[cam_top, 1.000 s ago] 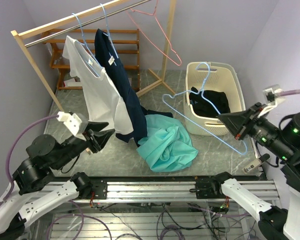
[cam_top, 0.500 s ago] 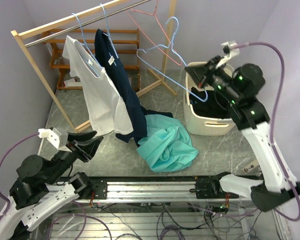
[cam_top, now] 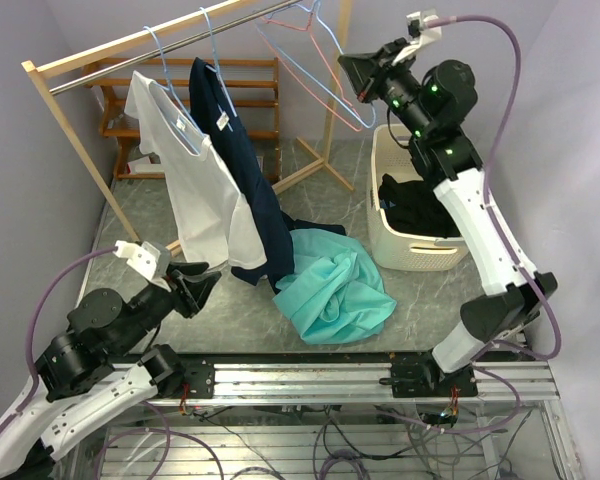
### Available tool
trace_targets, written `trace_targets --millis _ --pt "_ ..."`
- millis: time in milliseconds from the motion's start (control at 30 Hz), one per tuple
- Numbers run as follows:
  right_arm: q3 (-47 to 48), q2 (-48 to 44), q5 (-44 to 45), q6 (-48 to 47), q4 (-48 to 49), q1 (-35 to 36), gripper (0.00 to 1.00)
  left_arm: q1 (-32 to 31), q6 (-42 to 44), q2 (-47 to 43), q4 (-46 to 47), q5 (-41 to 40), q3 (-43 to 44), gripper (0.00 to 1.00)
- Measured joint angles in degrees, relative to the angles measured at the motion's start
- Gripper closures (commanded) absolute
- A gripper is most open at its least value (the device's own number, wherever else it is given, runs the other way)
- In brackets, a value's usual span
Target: Remove the t-shirt from the hanger
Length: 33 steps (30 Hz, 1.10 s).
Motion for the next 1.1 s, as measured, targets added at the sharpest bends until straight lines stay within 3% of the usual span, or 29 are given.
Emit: trace_targets --millis 300,500,567,633,667,733,900,1000,1100 --pt "14.10 13.70 6.47 -4.52 -2.62 8.22 1.00 0.02 -0.83 -3.50 -0.68 -1.66 0.00 0.51" --pt "11.56 14.49 17.53 -7.45 -4.15 13.49 0.99 0.02 -1.05 -3.74 -1.07 -2.45 0.00 0.52" --pt "7.48 12.55 20.59 -7.93 -3.82 13.70 0.73 0.02 -1.03 -3.52 -1.09 -2.45 0.00 0.52" --pt "2.21 9.73 22.99 -8.22 -3.28 13.40 0.40 0.00 -1.03 -3.06 -1.11 -2.45 0.00 0.52" --pt "-1.09 7.67 23.98 -8.37 -3.17 13.31 0.30 0.00 -1.03 -2.71 -1.14 -2.43 0.00 0.51" --pt "-7.45 3.54 25.18 -8.48 -2.84 13.03 0.20 0.02 -1.03 -2.21 -1.20 -2.43 0.00 0.52" --pt "-24.37 -11.72 24.72 -7.67 -4.72 12.96 0.11 0.02 -1.03 -1.95 -1.31 -2.43 0.00 0.51" --pt "-33.11 -22.58 21.68 -5.27 -6.88 13.05 0.01 0.02 -1.03 -2.03 -1.44 -2.43 0.00 0.51" --pt "-42.49 -30.60 16.72 -2.08 -9.27 13.05 0.00 0.02 -1.03 -2.27 -1.44 -2.43 0.00 0.51"
